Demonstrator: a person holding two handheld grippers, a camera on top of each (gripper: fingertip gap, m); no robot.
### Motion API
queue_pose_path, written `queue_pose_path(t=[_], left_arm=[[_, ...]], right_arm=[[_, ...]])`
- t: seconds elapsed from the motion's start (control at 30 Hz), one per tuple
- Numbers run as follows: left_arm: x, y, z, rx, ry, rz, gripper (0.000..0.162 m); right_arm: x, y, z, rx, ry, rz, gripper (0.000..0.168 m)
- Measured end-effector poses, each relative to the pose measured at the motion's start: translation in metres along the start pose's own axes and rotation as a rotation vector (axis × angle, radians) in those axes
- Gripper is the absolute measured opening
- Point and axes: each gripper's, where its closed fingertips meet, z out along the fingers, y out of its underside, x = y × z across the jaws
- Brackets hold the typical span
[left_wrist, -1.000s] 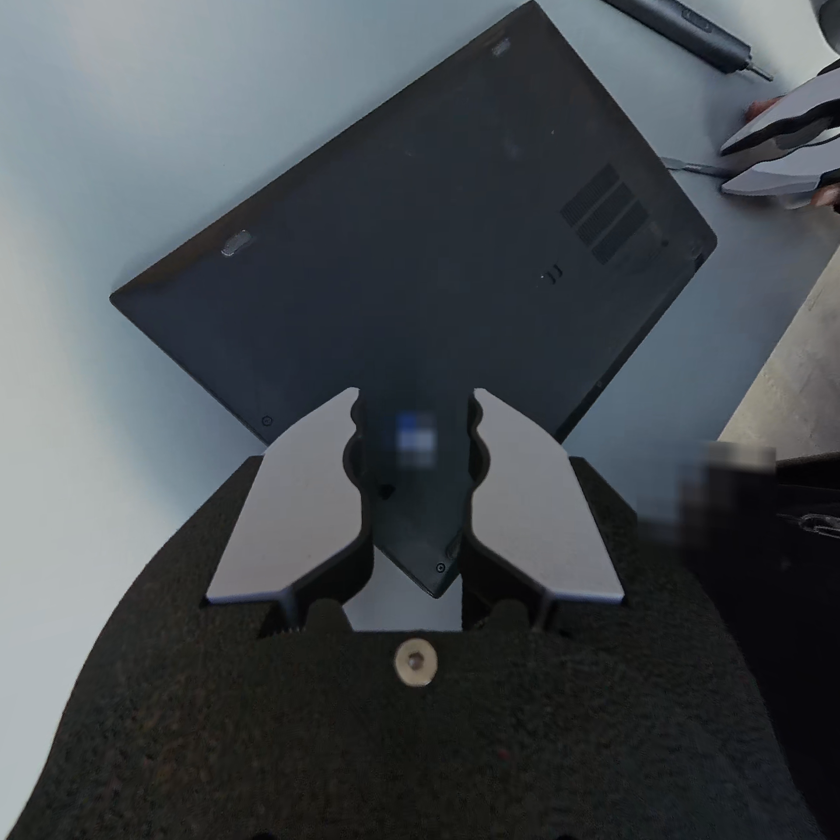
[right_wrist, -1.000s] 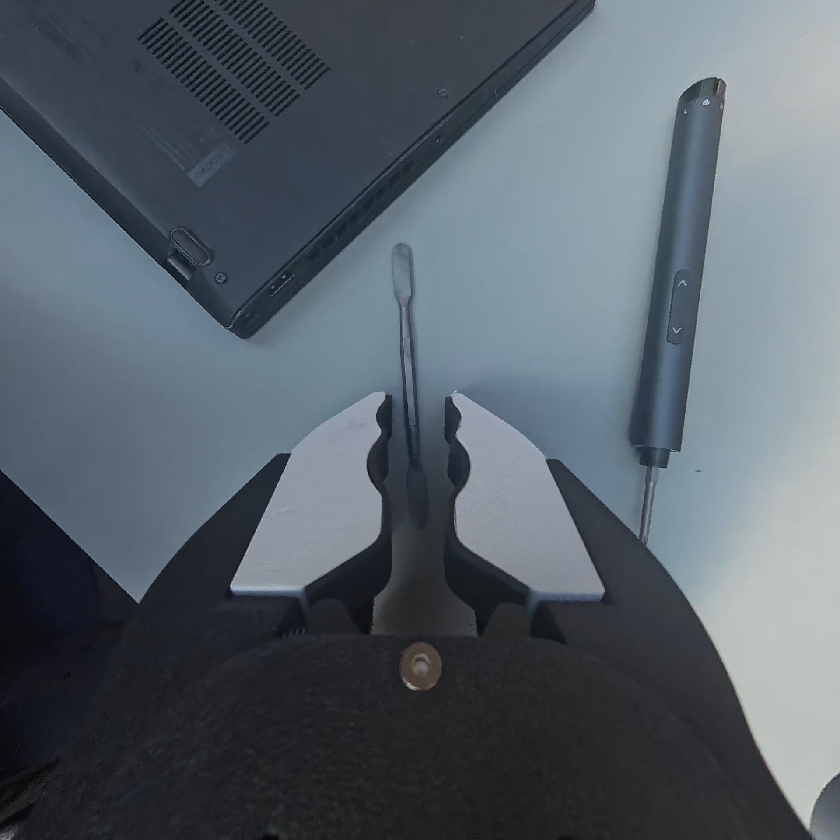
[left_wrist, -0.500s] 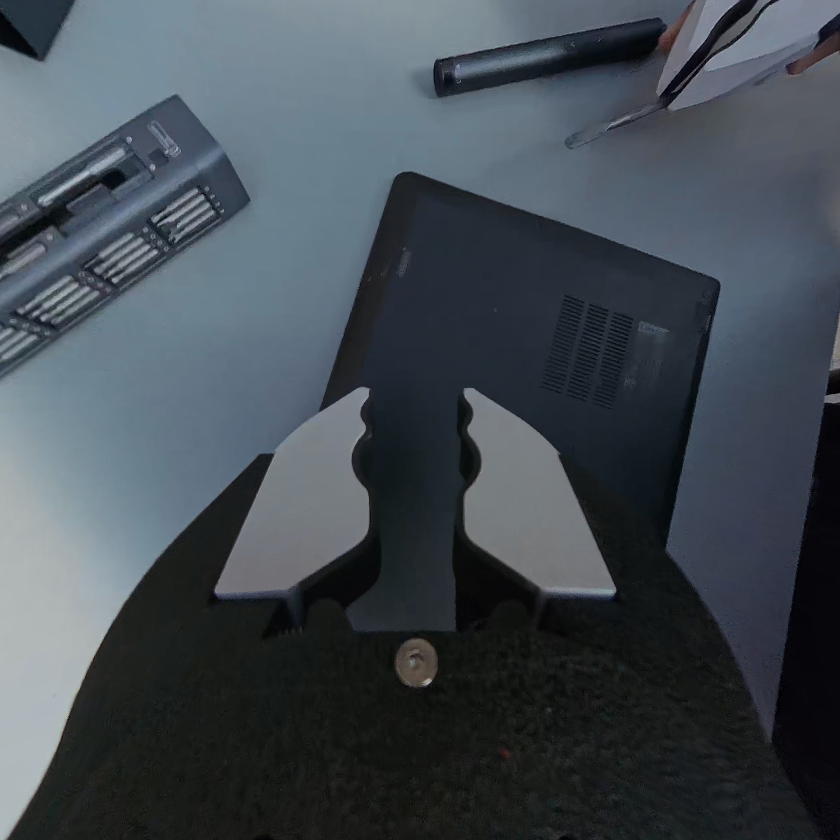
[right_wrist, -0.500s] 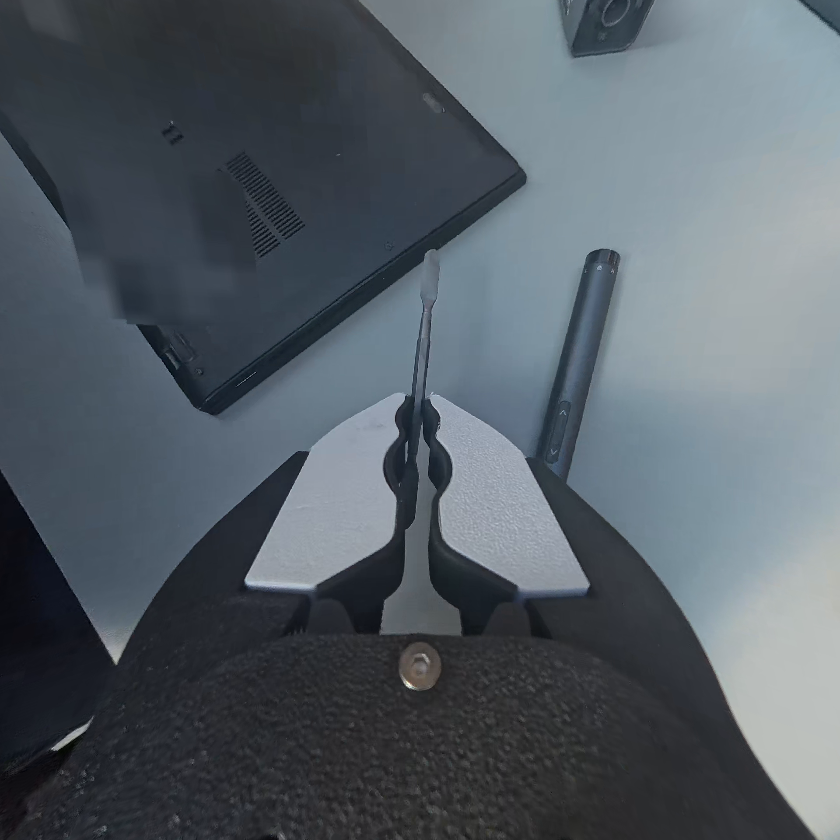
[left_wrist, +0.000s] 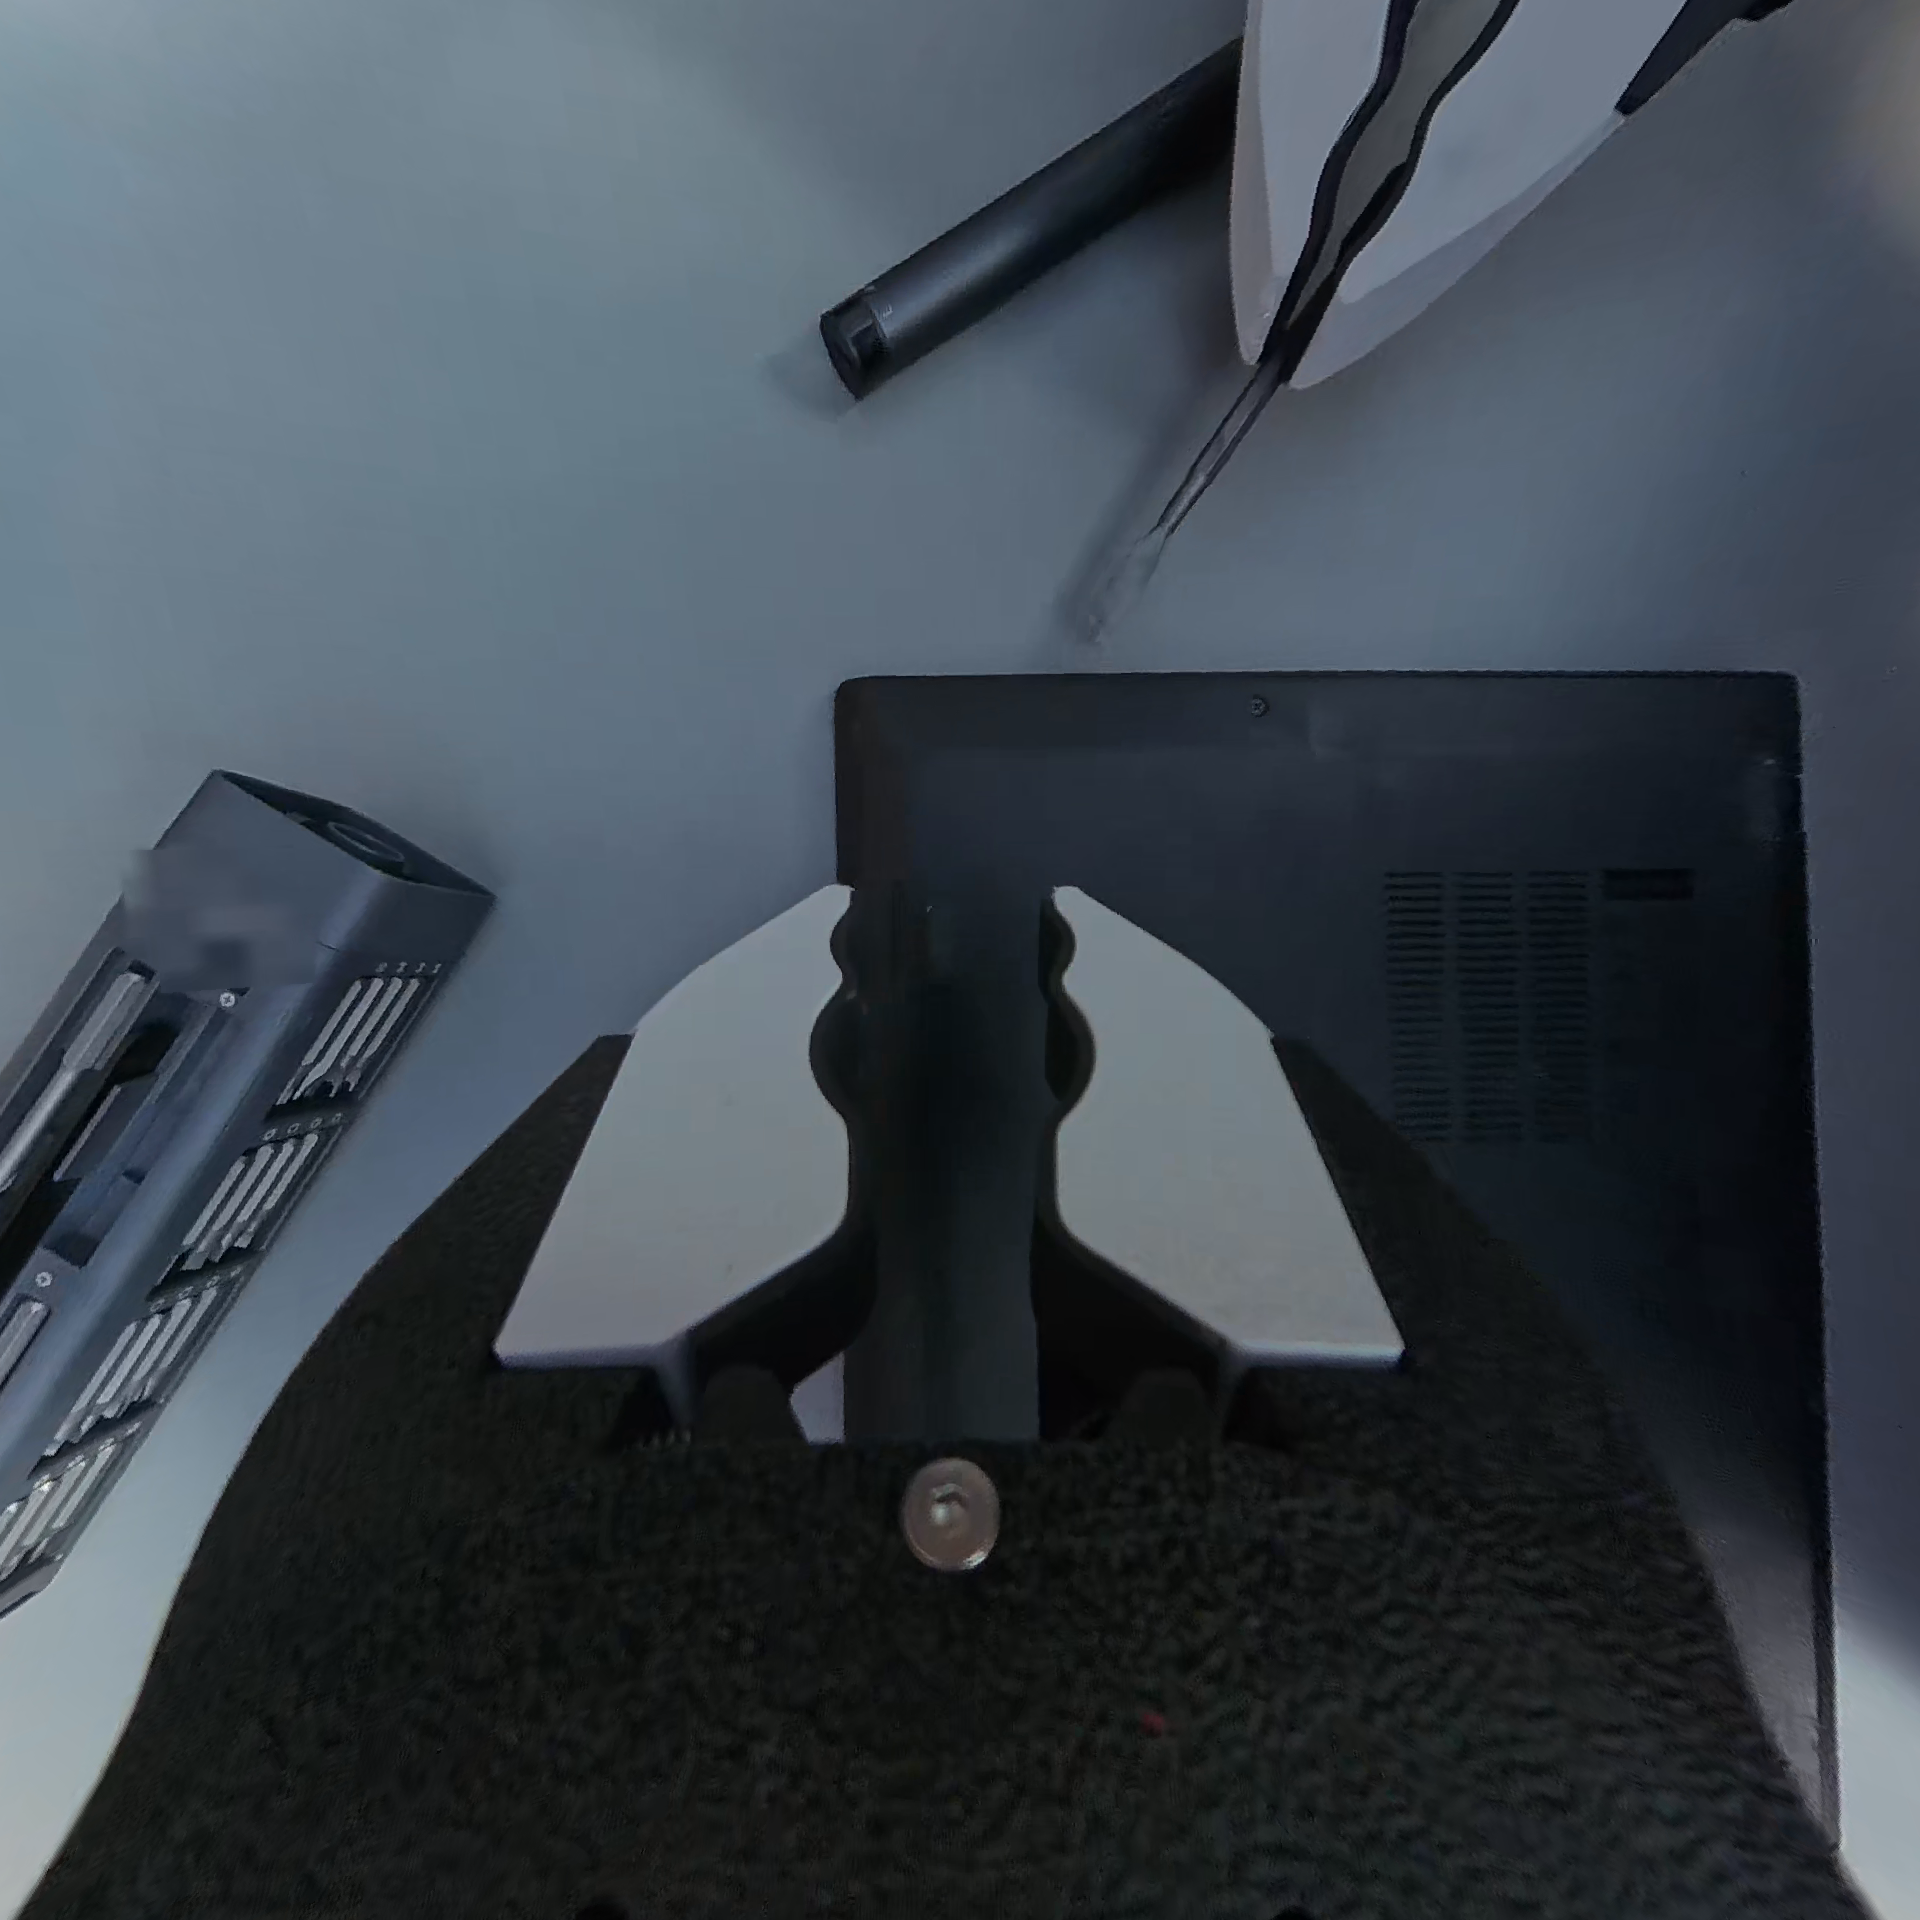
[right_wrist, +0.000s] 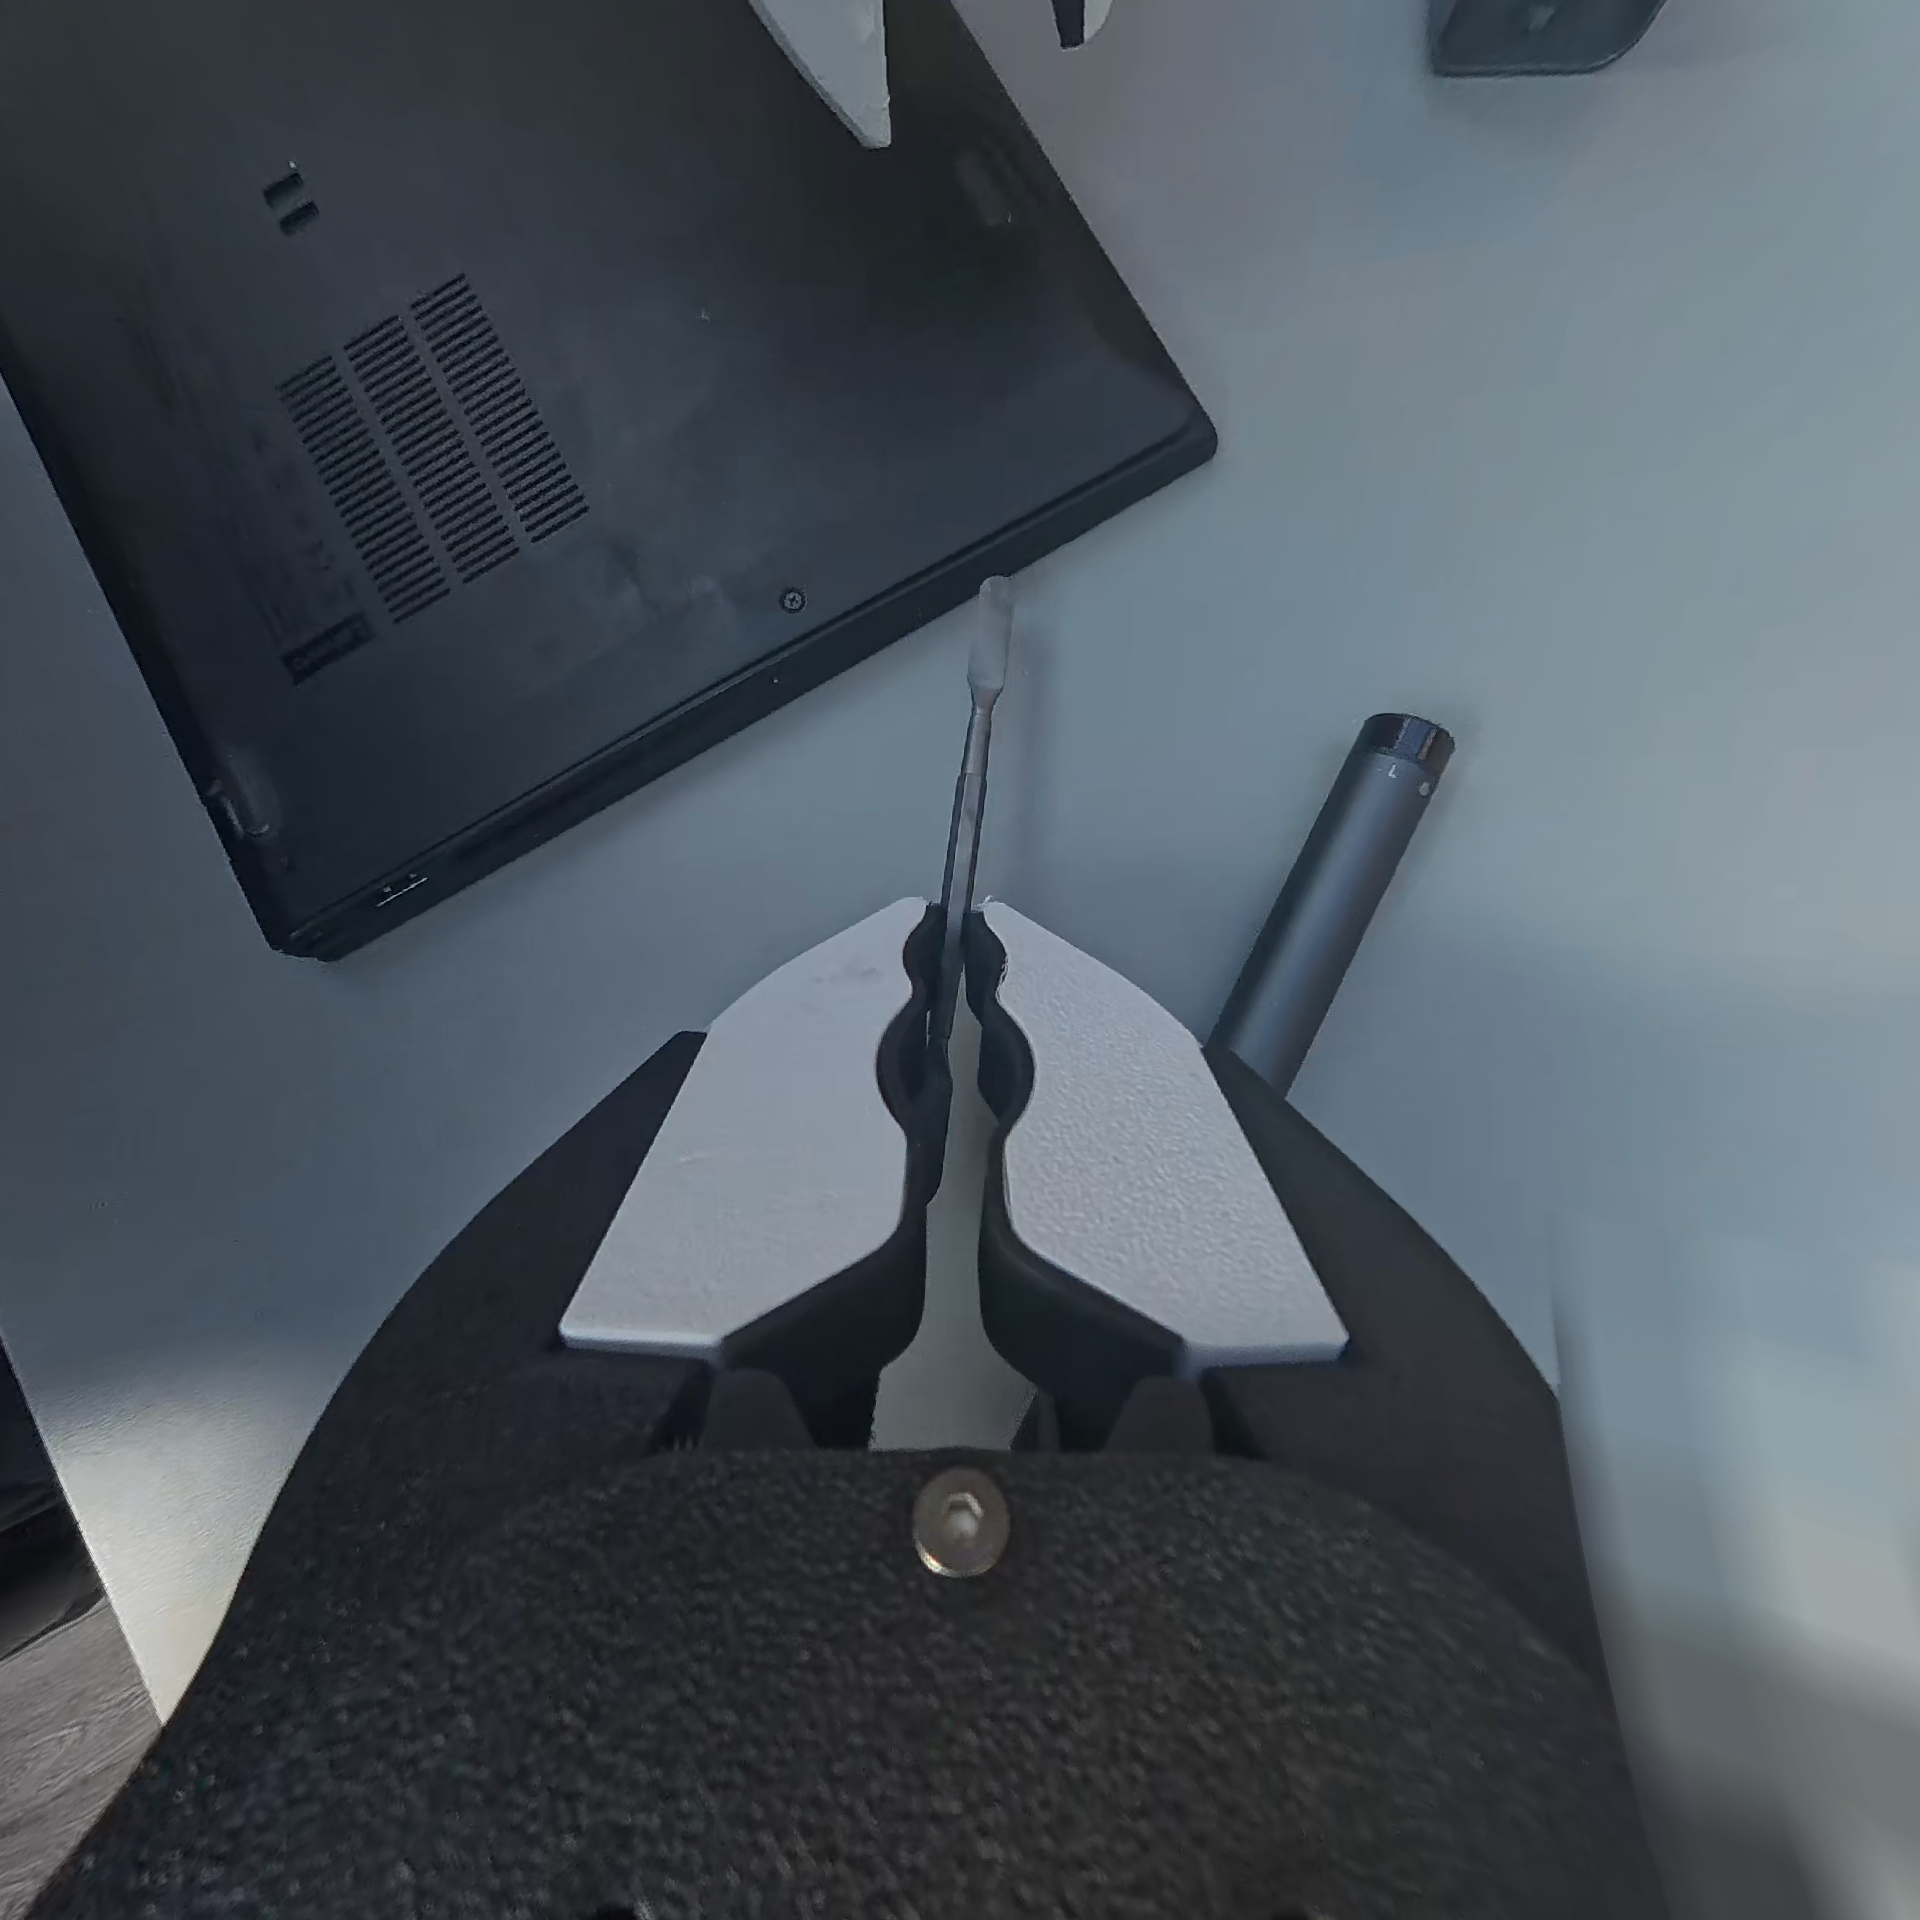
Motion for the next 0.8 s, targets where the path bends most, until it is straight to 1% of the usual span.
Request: queue_pose_path(t=[0.2,0.43,0.53,0.8], left_arm=[[0.001,0.016,-0.004,-0.005,-0.011,-0.038,0.031],[-0.002,0.034,-0.015,0.004,-0.028,-0.092,0.031],[-0.005,0.037,-0.017,0.002,-0.033,-0.102,0.031],[-0.008,0.039,-0.019,-0.007,-0.048,-0.093,0.031]], right_arm=[[0.005,-0.006,0.010,-0.013,0.014,-0.037,0.003],[0.006,-0.010,0.006,-0.010,0.018,-0.067,0.003],[0.005,-0.007,0.009,-0.048,0.030,-0.105,0.004],[0.012,-0.007,0.008,-0.059,0.037,-0.109,0.004]])
